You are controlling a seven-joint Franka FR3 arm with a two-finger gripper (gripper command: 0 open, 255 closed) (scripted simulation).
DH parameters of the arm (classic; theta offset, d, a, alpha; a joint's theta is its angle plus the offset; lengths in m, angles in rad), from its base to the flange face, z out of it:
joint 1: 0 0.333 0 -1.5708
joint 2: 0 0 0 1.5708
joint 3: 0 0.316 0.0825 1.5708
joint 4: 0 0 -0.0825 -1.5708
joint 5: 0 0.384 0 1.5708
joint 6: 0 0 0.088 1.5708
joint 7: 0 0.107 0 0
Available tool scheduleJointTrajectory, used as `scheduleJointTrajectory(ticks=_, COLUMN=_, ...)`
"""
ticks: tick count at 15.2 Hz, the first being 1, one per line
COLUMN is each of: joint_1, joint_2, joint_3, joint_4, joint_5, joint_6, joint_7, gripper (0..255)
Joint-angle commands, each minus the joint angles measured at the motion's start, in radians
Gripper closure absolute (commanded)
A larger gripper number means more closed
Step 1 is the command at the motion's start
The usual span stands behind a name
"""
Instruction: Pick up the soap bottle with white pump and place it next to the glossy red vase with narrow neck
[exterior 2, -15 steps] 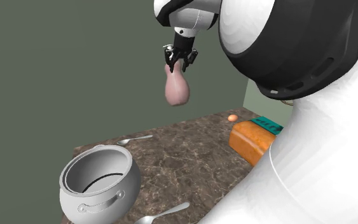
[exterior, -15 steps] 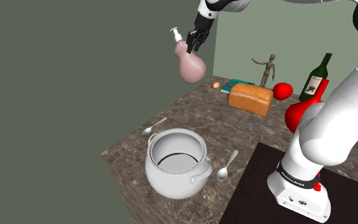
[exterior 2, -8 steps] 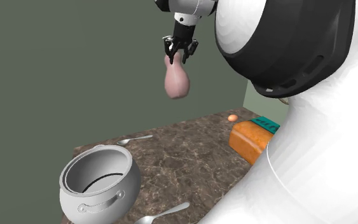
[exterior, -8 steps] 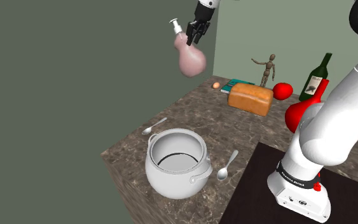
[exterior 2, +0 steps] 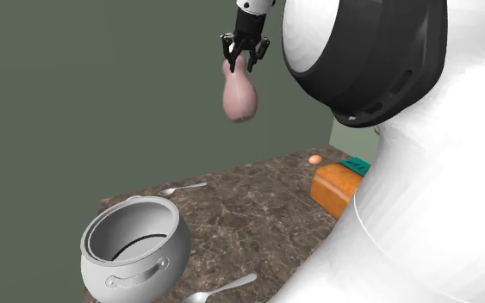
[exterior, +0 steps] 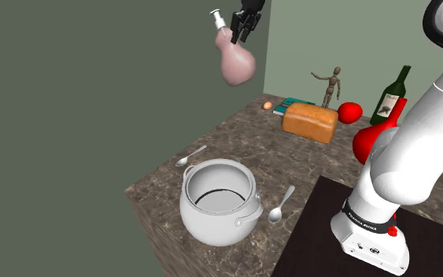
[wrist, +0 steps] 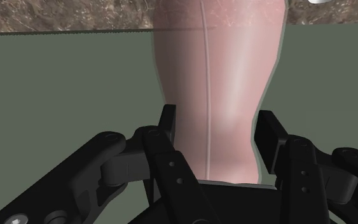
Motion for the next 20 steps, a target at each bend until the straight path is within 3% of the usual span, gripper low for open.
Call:
scheduleJointTrajectory(ticks=1, joint_1=0.001, joint_2=0.01, joint_3=0.0, joint_4=0.037, joint_5=0.002, joint_6=-0.026, joint_7=0.002, gripper=255)
scheduleJointTrajectory(ticks=7, joint_1=0.0, joint_2=0.051, joint_3=-0.006, joint_4=0.164, joint_5=0.013, joint_6=-0.114, joint_7=0.002, gripper=255)
scheduleJointTrajectory(ticks=13, joint_1=-0.031, joint_2=-0.149, joint_3=-0.027, joint_4=-0.027, joint_5=-0.026, joint_6=-0.12, joint_7=-0.049, gripper=255)
scheduleJointTrajectory(ticks=20, joint_1=-0.077, joint_2=-0.349, joint_3=-0.065, joint_4=-0.174, joint_5=-0.07, joint_6=-0.17, joint_7=-0.12, gripper=255)
